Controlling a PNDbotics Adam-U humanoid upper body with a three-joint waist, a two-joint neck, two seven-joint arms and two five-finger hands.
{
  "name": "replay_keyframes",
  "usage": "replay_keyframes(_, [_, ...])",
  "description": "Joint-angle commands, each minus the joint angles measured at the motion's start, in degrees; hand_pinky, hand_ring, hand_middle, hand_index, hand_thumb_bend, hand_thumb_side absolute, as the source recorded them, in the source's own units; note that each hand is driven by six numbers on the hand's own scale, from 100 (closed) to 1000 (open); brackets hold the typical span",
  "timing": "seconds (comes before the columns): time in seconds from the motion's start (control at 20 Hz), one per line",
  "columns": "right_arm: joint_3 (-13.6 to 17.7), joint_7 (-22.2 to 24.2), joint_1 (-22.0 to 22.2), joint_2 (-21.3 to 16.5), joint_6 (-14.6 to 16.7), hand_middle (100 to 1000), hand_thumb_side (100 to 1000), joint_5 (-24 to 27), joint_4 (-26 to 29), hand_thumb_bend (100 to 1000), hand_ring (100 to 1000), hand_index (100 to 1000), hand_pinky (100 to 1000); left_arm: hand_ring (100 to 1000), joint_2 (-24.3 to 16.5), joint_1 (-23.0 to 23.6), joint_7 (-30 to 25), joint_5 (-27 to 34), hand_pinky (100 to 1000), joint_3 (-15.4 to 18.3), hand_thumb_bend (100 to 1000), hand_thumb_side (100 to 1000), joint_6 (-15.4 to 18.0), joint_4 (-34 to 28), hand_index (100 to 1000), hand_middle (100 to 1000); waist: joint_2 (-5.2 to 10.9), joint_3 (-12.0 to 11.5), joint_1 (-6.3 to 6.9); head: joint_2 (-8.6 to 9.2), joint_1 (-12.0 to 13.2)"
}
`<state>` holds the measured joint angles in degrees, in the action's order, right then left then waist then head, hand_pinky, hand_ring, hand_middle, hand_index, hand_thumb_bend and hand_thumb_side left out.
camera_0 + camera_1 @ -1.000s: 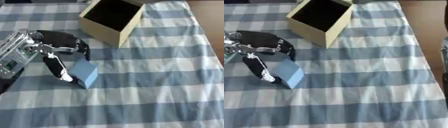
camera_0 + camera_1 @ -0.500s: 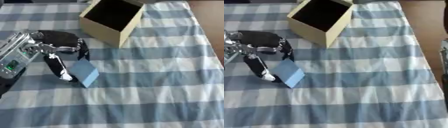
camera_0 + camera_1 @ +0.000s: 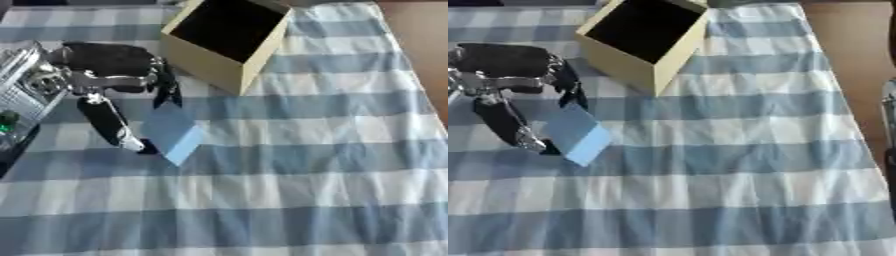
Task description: Pick up objects on the table and place them in the box.
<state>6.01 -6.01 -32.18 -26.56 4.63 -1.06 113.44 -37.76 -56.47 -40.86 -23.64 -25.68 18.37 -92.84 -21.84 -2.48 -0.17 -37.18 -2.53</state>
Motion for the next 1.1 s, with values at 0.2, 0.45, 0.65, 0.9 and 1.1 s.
replay_keyframes(0.2, [0.55,-0.13,-0.35,-1.42,0.09,662,961,0.09,0.96,100,760,826,713,602,-2.53,-3.63,1.16,1.80,571,4.43,155,151,-2.95,-2.19,448,434,1.62,-0.26,0.03,-0.16,0.73])
replay_keyframes(0.45, [0.52,0.00,-0.33,-1.55,0.12,662,961,0.08,0.85,100,760,827,714,600,-1.18,-6.32,2.45,1.66,566,5.65,128,144,-4.17,0.48,447,434,1.59,0.13,0.19,0.31,1.28])
replay_keyframes(0.65, [0.55,0.05,-0.42,-1.59,0.17,662,960,0.13,0.78,100,760,827,714,584,0.50,-8.32,4.90,0.78,548,6.72,100,148,-5.83,4.10,443,430,1.34,0.65,0.27,0.91,1.68])
replay_keyframes(0.9, [0.40,0.24,-0.79,-1.46,0.24,662,959,0.27,0.86,100,761,827,715,583,3.43,-11.95,10.10,-2.01,542,8.23,100,150,-8.37,10.93,440,432,1.07,1.87,0.69,1.40,2.85])
replay_keyframes(1.1, [0.14,0.56,-1.13,-1.30,0.40,662,957,0.44,1.11,100,762,827,716,583,5.11,-13.97,14.11,-4.76,537,9.92,100,166,-9.57,16.34,440,435,1.07,3.32,1.07,1.77,4.29])
